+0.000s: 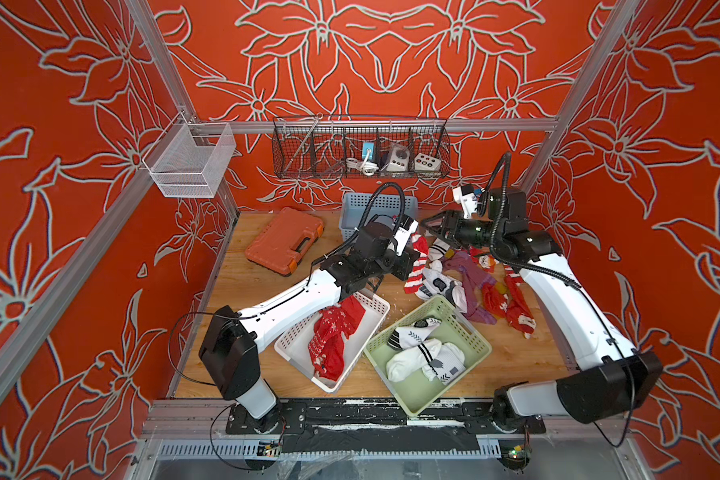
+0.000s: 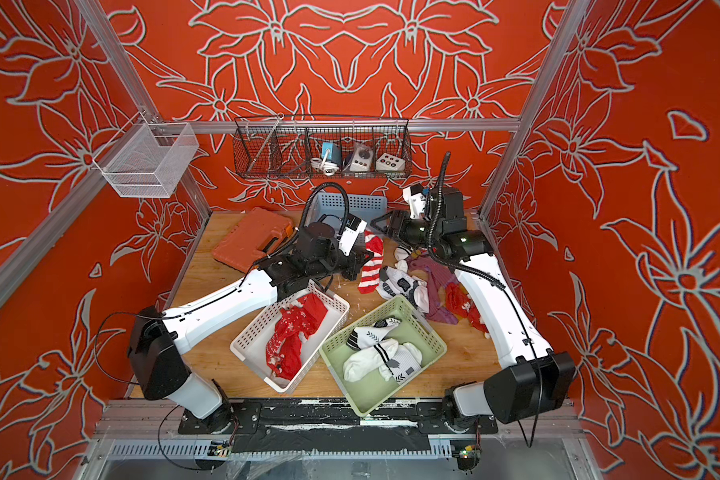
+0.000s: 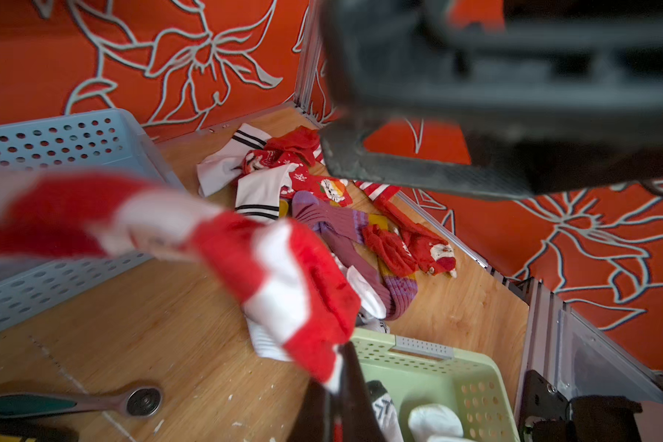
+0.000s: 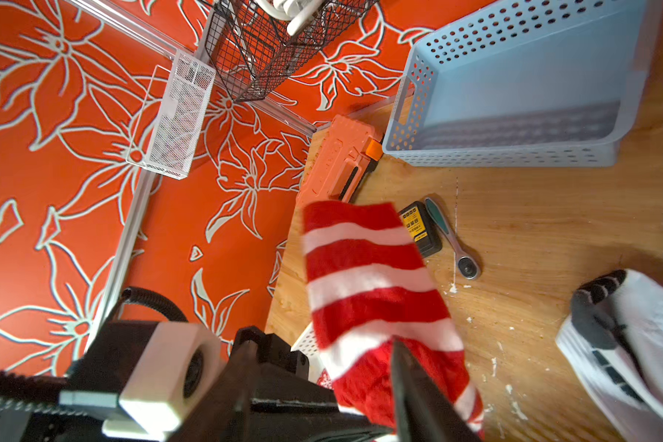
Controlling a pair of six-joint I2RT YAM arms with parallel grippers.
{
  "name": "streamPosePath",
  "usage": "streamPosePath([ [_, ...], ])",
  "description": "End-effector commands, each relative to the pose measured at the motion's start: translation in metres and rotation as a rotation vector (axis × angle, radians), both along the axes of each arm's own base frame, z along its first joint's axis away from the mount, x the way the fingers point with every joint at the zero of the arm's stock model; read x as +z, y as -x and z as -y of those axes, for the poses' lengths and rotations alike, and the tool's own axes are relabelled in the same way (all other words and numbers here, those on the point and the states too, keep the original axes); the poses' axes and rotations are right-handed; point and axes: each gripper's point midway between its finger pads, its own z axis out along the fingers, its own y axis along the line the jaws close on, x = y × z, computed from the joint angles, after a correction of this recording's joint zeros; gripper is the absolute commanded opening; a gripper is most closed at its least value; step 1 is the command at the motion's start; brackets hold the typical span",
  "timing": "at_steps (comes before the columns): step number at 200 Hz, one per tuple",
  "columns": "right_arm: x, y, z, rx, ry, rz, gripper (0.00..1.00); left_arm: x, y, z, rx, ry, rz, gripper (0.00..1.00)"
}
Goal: Sort the socks into the basket by color
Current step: Place the sock in the bin.
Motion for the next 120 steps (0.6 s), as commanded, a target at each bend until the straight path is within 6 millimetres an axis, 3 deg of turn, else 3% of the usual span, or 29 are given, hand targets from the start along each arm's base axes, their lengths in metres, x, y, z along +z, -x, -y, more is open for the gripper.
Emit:
streamPosePath([
  [1, 0.007, -0.003, -0.002, 0.012, 0.02, 0.018, 0.77, 0.013, 0.011, -0.029, 0.044, -0.038, -0.006, 0.0],
  [23, -0.002, -0.011, 0.006, -0.007, 0.059, 0.012, 0.87, 0.006, 0.022, -0.058, 0.099, -0.081, -0.088, 0.0],
  [79, -0.061, -0.027, 0.033, -0.04, 0.268, -0.078, 0.91, -0.037, 0.07, -0.144, 0.276, -0.201, -0.344, 0.0],
  [86, -0.067, -0.03, 0.035, -0.042, 0.282, -0.089, 0.98, -0.043, 0.076, -0.152, 0.296, -0.213, -0.368, 0.0],
  [120, -0.097, -0.039, 0.047, -0.061, 0.356, -0.142, 0.98, -0.081, 0.1, -0.18, 0.36, -0.264, -0.493, 0.0],
])
